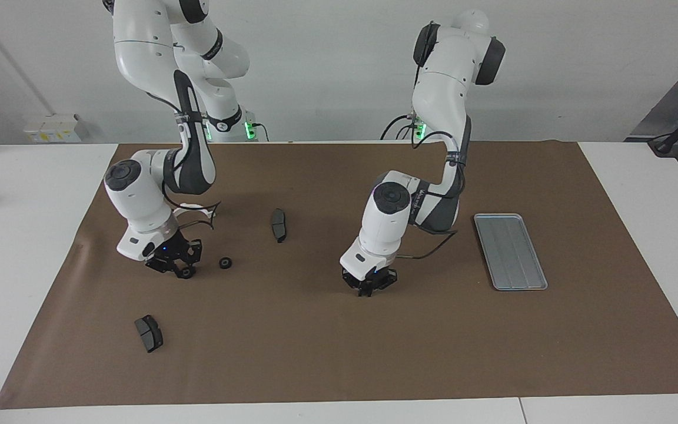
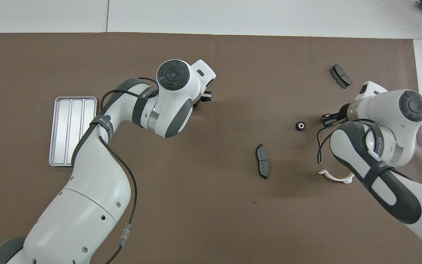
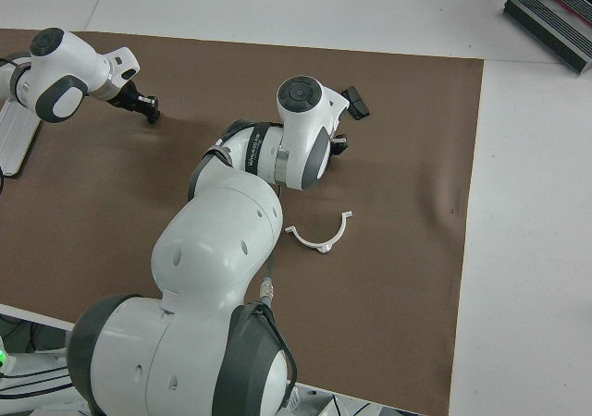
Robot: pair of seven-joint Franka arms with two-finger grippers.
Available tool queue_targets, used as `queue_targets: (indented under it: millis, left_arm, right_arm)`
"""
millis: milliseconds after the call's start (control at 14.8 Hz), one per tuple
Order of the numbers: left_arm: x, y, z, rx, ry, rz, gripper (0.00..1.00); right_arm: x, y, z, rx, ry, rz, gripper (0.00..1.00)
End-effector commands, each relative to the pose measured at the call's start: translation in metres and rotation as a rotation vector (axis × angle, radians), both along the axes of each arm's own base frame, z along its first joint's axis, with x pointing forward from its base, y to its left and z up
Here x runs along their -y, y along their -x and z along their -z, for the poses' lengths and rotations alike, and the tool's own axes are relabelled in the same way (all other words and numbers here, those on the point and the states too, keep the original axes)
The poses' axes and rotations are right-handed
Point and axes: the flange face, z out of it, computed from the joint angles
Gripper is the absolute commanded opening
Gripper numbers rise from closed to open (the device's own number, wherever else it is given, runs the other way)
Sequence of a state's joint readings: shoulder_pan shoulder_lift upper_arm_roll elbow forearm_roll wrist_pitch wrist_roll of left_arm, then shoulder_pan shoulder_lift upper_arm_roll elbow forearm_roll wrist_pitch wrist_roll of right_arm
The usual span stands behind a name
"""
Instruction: Pick bearing gear from pile to tray
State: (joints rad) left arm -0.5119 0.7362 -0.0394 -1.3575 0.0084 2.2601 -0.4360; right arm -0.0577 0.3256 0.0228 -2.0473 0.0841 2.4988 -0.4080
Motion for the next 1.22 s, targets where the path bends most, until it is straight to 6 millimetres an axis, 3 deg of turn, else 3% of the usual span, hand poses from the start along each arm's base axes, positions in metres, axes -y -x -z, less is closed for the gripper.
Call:
queue_targets:
  millis: [0, 270, 473, 608, 811, 1082, 1149]
  left_arm:
    - [-0.007, -0.002, -0.018, -0.002, -0.031, -0.009, 0.00]
    - [-0.030, -0.002, -0.058, 0.000, -0.075, -0.027, 0.00]
    - [-0.066, 0.016, -0.078, -0.035, -0.100, -0.057, 0.00]
    - [-0.110, 0.024, -0.088, -0.045, -0.106, -0.086, 0.00]
    - [-0.185, 0.037, -0.100, -0.059, -0.127, 0.008, 0.00]
    - [-0.281, 0.043, -0.094, -0.099, -0.140, 0.053, 0.00]
    - [-0.301, 0.047, -0.087, -0.111, -0.141, 0.068, 0.00]
  right_arm:
    - [-0.021, -0.016, -0.035, -0.014, -0.049, 0.084, 0.00]
    - [-0.092, -0.033, -0.086, -0.015, -0.087, 0.215, 0.00]
    - [-0.166, -0.032, -0.098, 0.023, -0.125, 0.323, 0.00]
    - [-0.222, -0.032, -0.096, 0.045, -0.164, 0.374, 0.00]
    - [-0.282, -0.049, -0.089, 0.071, -0.180, 0.379, 0.00]
    - [-0.373, -0.056, -0.049, 0.094, -0.174, 0.435, 0.00]
    - [-0.384, -0.054, -0.037, 0.102, -0.152, 0.433, 0.00]
